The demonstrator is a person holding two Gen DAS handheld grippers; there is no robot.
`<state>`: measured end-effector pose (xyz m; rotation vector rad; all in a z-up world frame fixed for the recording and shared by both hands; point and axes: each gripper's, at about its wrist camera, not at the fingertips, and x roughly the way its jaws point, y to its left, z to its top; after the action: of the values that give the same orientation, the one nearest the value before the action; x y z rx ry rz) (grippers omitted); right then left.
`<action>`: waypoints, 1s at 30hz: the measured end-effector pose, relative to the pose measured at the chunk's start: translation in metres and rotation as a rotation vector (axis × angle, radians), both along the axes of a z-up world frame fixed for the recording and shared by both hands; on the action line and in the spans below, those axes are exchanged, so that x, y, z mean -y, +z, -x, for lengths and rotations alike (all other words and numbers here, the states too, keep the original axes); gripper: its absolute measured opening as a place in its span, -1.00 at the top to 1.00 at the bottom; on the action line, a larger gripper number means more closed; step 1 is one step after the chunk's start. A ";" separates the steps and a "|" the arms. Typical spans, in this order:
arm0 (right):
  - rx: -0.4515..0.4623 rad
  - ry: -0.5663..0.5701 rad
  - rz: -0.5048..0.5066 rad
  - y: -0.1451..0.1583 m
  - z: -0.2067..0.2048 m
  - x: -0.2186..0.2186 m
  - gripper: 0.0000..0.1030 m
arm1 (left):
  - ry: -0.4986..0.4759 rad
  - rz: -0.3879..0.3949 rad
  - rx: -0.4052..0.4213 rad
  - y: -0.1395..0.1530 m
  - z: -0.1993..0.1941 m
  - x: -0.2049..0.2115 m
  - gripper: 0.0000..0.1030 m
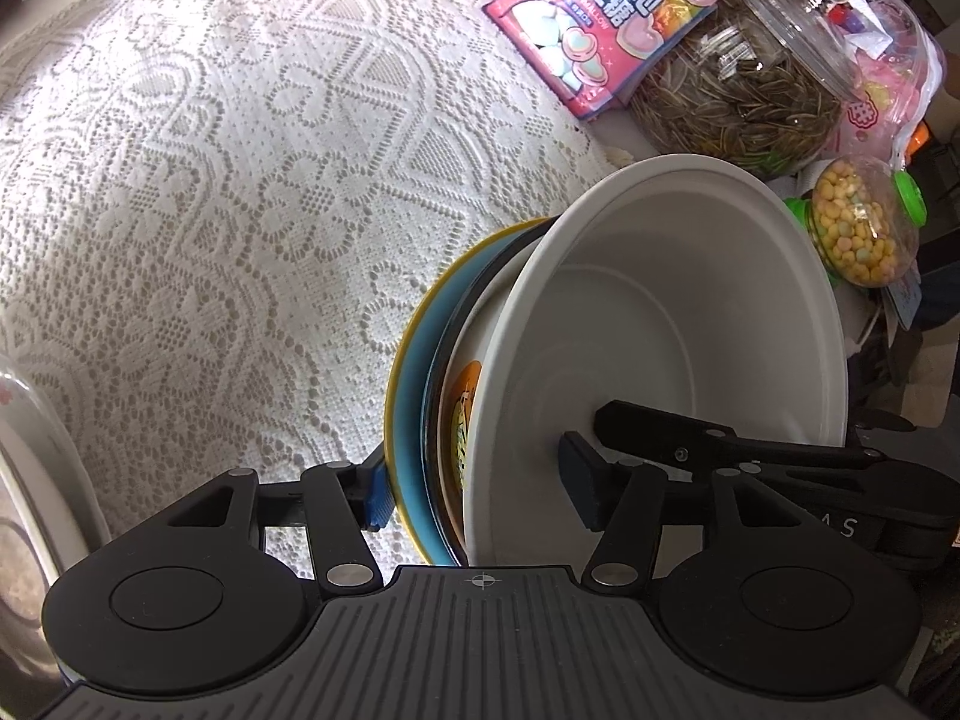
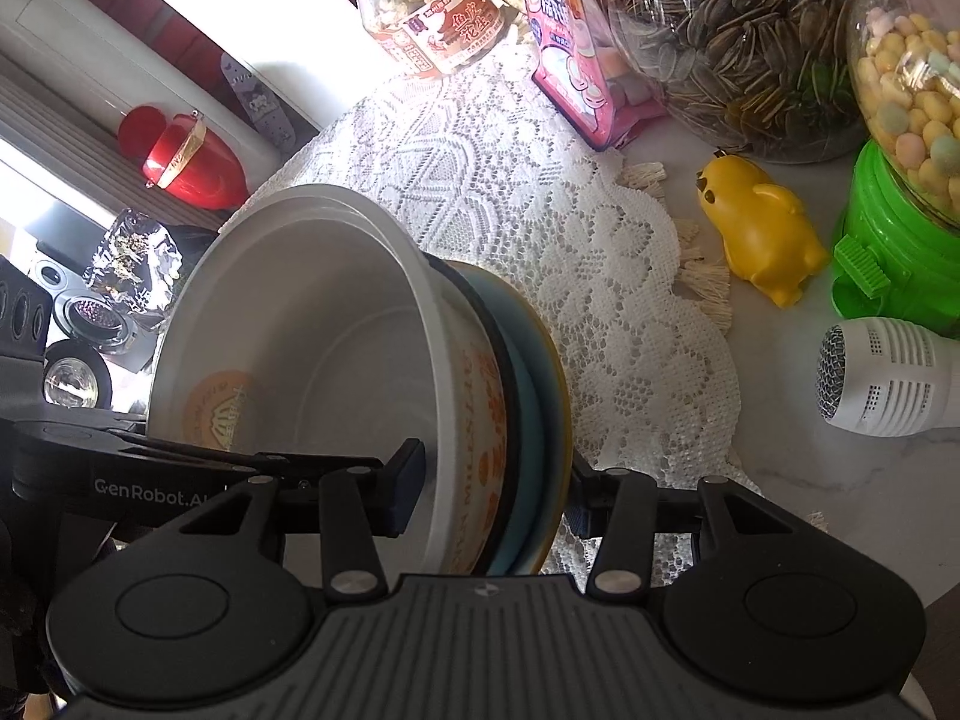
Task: Organize plates and bowls
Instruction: 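Carry the held bowl stack with both grippers toward the steel bowl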
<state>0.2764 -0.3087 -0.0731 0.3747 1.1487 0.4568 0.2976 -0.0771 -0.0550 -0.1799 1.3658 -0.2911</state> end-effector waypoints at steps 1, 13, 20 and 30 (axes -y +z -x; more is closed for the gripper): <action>0.000 0.001 0.005 0.001 0.000 0.000 0.12 | 0.004 -0.001 0.001 0.000 0.000 0.000 -0.18; -0.037 -0.005 -0.020 -0.002 -0.001 0.001 0.11 | 0.006 -0.016 0.020 0.002 0.003 0.001 -0.19; -0.039 -0.039 -0.035 -0.003 0.000 0.002 0.11 | 0.036 -0.020 -0.001 0.003 0.002 0.001 -0.16; -0.059 -0.035 -0.036 -0.003 -0.001 -0.004 0.10 | 0.049 -0.030 -0.009 0.005 0.004 -0.002 -0.13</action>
<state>0.2773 -0.3051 -0.0763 0.4413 1.1906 0.4386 0.2934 -0.0747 -0.0503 -0.1895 1.3715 -0.2292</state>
